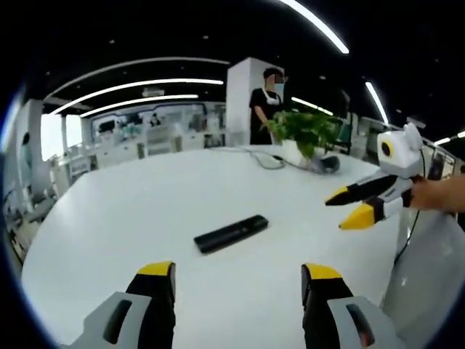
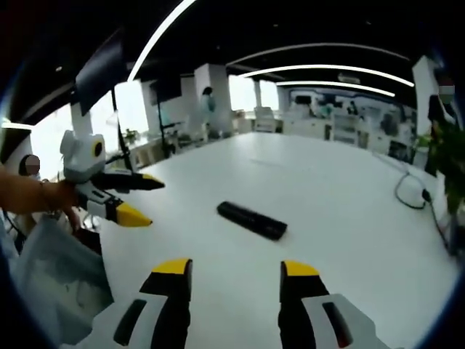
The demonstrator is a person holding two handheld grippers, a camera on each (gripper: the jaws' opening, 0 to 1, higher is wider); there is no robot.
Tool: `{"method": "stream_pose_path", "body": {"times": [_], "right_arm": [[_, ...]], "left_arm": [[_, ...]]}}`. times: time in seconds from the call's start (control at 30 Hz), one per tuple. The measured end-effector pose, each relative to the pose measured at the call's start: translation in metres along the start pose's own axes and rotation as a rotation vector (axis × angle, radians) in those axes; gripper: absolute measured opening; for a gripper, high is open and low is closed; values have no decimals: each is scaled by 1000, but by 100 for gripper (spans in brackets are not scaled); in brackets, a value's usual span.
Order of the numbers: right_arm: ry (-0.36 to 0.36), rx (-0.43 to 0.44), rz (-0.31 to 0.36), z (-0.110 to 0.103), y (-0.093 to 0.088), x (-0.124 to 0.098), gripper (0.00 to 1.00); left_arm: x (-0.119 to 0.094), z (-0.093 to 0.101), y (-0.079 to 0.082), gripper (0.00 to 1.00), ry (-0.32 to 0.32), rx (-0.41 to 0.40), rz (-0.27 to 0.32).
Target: Press the specified remote control buttons in sequence, fully releasing each button before pressing the next.
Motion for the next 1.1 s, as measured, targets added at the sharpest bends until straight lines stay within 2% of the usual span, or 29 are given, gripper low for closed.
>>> {"method": "stream_pose_path", "body": {"times": [0.37, 0.6, 0.73, 0.87, 1.1], "right_arm": [[21, 24, -8, -21, -7, -17, 44], [19, 30, 17, -28, 2, -29, 43], [16, 36, 24, -31, 2, -35, 43], [20, 46, 24, -38, 0, -39, 43], [22, 80, 8, -51, -12, -44, 43]], "left_arm": [[-25, 14, 4, 73, 2, -40, -5], [-39, 19, 8, 72, 2, -60, -10], [-47, 25, 11, 72, 15, -87, 9], [-53, 33, 13, 71, 32, -71, 15], [-61, 41, 6, 70, 46, -55, -8]]}}
Point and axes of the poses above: the point that each gripper's makers call its tool centre point, and the gripper's own axes: x roughly forward along the fingers, z roughly to its right, y roughly out of its top, the point moved 2 cm from there along -x, roughly backward along the fingers, and after that the axes turned 4 degrees about z, right-handed, at the moved point
